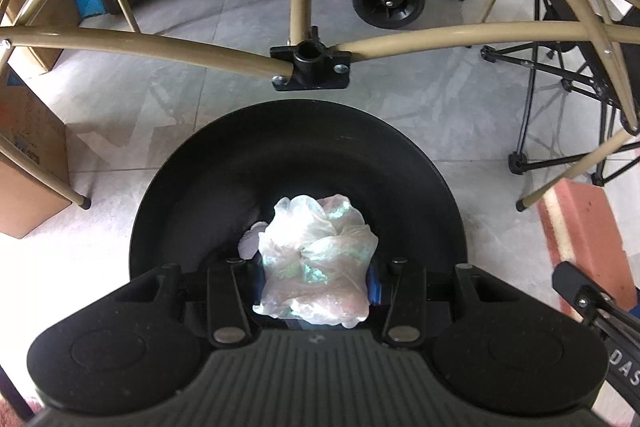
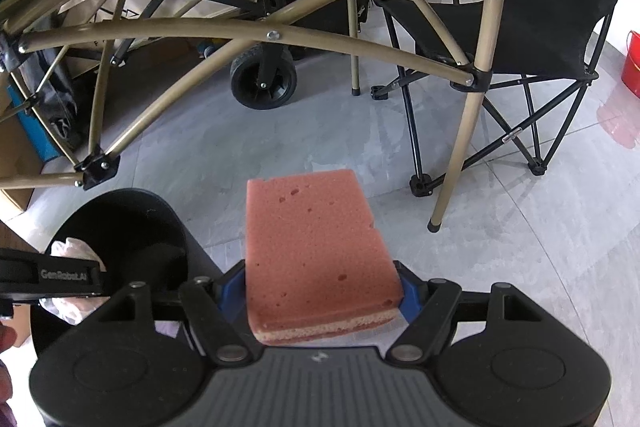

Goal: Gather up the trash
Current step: 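Open the left tool over the black bin to drop the plastic bag, then move the right tool over the bin and release the pink sponge inside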

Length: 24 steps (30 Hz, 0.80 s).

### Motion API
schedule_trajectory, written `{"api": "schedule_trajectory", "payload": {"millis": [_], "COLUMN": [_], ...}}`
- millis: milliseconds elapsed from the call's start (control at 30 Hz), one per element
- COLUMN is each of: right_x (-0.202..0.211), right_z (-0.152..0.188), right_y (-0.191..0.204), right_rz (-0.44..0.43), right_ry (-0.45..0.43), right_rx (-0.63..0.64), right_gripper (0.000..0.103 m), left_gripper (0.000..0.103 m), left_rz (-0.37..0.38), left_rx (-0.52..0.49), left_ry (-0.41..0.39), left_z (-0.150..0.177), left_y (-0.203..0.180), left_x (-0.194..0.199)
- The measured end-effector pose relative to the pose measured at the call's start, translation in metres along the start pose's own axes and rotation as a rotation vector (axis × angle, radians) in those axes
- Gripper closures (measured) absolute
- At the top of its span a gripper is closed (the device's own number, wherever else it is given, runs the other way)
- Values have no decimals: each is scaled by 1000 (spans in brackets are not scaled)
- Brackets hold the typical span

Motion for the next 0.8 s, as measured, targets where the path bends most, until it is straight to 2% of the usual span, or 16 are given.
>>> {"api": "schedule_trajectory", "payload": {"millis": [300, 400, 433, 467, 533, 800], "right_x": [-1, -1, -1, -1, -1, -1], "right_z": [-2, -3, -3, -2, -2, -3], "right_y": [4, 2, 2, 2, 2, 2], "right_rz": [-7, -6, -6, -6, -6, -10], "right_ry": [-13, -11, -11, -12, -12, -16], "right_rx": [11, 7, 6, 5, 4, 5], "right_gripper": [31, 31, 31, 31, 31, 31], "left_gripper": [58, 49, 36, 16, 3, 2], "left_rz": [3, 2, 5, 7, 0, -6], "left_rx": [11, 5, 5, 11, 28, 31], "left_ry": [18, 23, 28, 32, 26, 41], "left_z": [-2, 0, 0, 0, 1, 3], "left_y": [3, 1, 1, 2, 3, 6], "left_x": [-5, -4, -5, -4, -3, -3]}}
Point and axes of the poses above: each gripper's, at about its wrist camera, not at the fingertips, and x roughly against the way its jaws point, y to its left, z to its underside, the point moved 10 cm from there along -x, roughly the way its jaws point, and after that the axes turned 15 degrees about z, right-handed, at the moved point
